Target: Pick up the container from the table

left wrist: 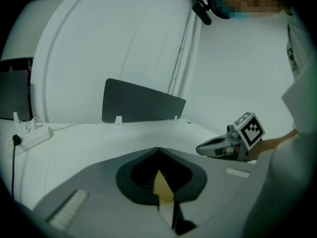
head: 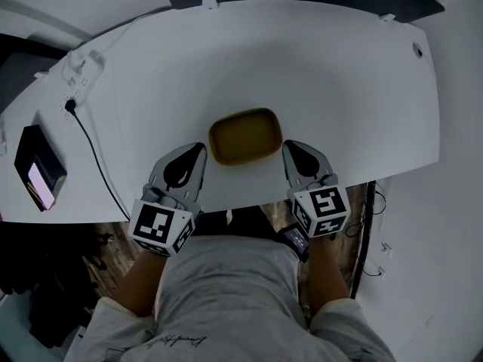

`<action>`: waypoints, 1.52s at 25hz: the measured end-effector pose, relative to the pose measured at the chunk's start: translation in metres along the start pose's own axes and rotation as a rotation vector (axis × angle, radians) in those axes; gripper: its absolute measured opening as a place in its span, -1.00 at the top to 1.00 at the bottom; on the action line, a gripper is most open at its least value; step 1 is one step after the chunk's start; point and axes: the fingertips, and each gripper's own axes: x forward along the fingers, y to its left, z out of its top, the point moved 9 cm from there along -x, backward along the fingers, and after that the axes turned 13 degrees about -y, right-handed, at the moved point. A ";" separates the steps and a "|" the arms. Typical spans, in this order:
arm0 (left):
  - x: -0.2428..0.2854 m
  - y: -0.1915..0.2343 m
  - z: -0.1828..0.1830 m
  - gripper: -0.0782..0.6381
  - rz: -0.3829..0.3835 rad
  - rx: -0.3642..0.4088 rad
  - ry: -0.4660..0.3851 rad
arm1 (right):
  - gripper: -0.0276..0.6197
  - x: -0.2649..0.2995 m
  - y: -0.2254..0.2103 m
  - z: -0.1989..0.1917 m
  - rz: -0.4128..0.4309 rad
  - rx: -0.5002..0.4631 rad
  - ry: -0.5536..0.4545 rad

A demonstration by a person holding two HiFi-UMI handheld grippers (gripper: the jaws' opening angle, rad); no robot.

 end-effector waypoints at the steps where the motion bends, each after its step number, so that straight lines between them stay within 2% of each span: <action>1: 0.001 0.001 -0.001 0.79 0.001 -0.001 0.003 | 0.87 0.003 -0.001 -0.001 -0.004 0.000 0.004; 20: 0.013 0.012 -0.023 0.79 0.028 -0.035 0.061 | 0.61 0.042 -0.021 -0.026 -0.027 0.019 0.106; 38: 0.018 0.017 -0.032 0.79 0.035 -0.053 0.085 | 0.59 0.063 -0.022 -0.039 -0.019 0.027 0.172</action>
